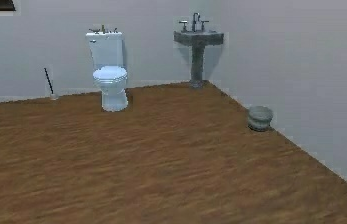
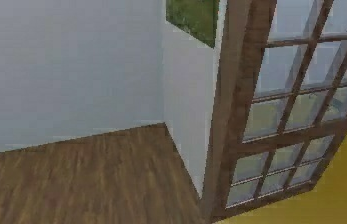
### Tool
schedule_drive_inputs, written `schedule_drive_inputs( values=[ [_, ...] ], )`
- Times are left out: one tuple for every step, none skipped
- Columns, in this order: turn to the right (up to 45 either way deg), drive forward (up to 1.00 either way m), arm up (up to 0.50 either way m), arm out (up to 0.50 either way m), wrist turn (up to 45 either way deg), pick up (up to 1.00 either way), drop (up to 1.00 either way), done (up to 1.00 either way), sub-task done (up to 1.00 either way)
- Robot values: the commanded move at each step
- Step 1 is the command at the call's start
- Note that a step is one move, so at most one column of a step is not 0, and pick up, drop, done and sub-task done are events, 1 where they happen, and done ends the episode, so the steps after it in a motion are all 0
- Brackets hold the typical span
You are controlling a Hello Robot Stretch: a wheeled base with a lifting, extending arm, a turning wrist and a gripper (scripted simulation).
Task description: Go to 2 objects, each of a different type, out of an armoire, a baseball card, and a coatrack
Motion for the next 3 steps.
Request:
schedule_drive_inputs(
  values=[
    [-27.0,0.00,0.00,0.00,0.0,0.00,0.00,0.00,0.00],
    [0.0,0.10,0.00,0.00,0.0,0.00,0.00,0.00,0.00],
    [-45.0,0.00,0.00,0.00,0.0,0.00,0.00,0.00,0.00]
  ],
)
